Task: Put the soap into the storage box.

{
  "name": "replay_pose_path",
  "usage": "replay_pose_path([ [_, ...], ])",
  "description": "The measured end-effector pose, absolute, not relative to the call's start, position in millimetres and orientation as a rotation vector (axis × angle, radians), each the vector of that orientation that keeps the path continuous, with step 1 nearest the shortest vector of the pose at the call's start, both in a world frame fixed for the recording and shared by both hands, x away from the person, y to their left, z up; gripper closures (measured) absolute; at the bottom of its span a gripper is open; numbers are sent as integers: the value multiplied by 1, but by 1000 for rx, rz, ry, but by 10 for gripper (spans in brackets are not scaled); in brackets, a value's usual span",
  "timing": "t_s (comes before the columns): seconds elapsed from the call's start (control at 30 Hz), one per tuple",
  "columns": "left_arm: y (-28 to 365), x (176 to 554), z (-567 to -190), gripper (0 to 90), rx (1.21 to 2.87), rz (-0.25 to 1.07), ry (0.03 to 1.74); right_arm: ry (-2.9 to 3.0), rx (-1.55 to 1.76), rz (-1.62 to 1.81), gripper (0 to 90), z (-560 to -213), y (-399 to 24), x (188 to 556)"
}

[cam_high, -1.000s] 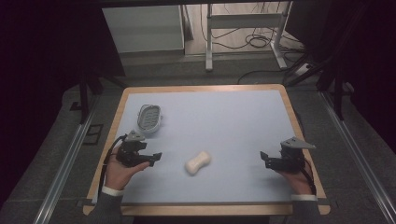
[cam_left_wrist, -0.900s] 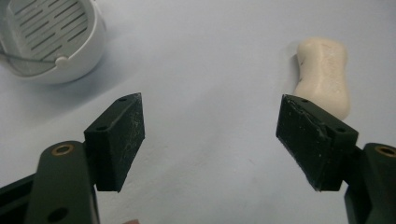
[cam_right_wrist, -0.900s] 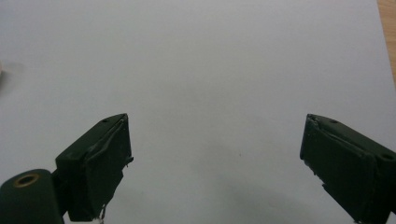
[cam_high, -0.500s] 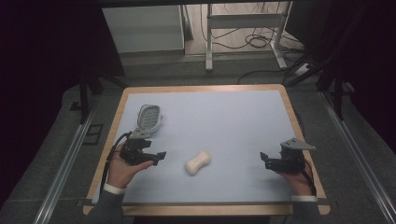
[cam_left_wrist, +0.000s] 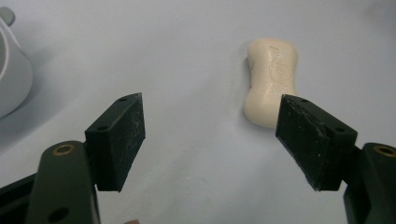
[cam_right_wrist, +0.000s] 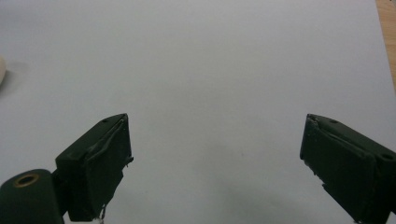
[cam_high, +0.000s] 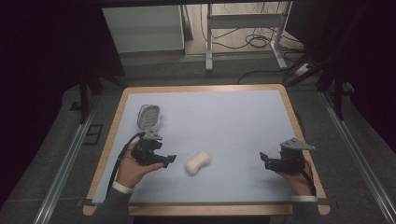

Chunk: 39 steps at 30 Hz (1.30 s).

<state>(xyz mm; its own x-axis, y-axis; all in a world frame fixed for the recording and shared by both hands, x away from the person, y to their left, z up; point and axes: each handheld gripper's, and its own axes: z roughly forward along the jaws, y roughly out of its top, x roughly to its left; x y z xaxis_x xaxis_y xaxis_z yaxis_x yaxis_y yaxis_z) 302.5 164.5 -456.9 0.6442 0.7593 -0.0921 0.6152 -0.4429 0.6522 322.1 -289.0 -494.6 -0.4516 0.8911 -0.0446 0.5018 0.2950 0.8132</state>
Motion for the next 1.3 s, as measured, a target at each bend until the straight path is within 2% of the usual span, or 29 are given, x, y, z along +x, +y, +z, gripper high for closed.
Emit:
replay_pose_path([
  [1.3, 101, 322, -473, 226, 2322, 198, 973, 2081, 1233, 1019, 86, -496, -287, 323],
])
